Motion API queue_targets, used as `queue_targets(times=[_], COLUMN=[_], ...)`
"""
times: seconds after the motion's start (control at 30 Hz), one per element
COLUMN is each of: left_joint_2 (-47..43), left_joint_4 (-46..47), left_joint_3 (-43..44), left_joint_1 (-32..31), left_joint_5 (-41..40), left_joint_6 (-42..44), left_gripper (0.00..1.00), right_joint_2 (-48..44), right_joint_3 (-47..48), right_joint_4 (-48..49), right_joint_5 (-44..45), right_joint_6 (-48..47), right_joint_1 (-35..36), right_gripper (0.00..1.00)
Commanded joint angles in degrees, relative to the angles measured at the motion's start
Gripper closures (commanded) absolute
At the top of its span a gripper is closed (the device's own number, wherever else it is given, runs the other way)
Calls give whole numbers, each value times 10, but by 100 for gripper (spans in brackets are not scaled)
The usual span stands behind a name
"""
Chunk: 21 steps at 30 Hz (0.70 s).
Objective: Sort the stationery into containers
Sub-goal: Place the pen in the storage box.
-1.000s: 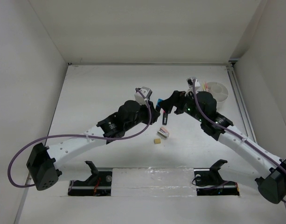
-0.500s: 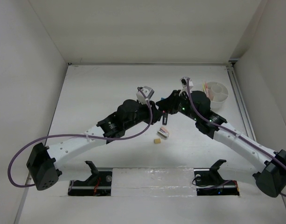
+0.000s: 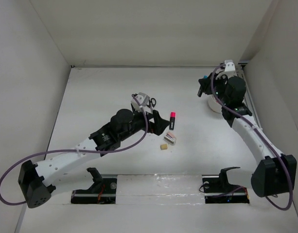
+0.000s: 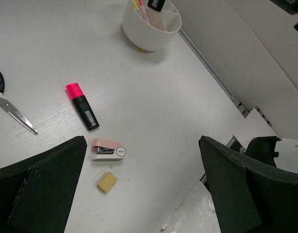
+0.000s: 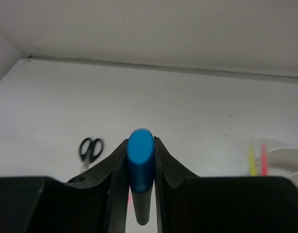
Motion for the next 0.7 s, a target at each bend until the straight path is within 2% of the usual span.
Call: queue_targets(times=[0.0, 0.07, 0.17, 0.43, 0.67], left_joint_2=[-43, -55, -78, -139, -114], left_joint_4=[6, 6, -6, 8, 7], left_joint_3=[-37, -50, -65, -102, -87], left_joint_1=[-3, -3, -3, -3, -3], left_joint_5=[6, 13, 13, 11, 16], left_joint_6=[-27, -33, -33, -28, -22], left_gripper=[0, 0, 0, 0, 0], right_joint_2=[39, 67, 134, 247, 319], right_joint_3=[29, 29, 72, 169, 231], right_joint_4=[121, 168, 197, 210, 172], right_joint_5=[-66, -128, -177, -228, -236], right_joint_6=[-70, -55, -42, -24, -24], right_joint_1=[-72, -128, -175, -234, -253], right_gripper=[100, 100, 100, 100, 100])
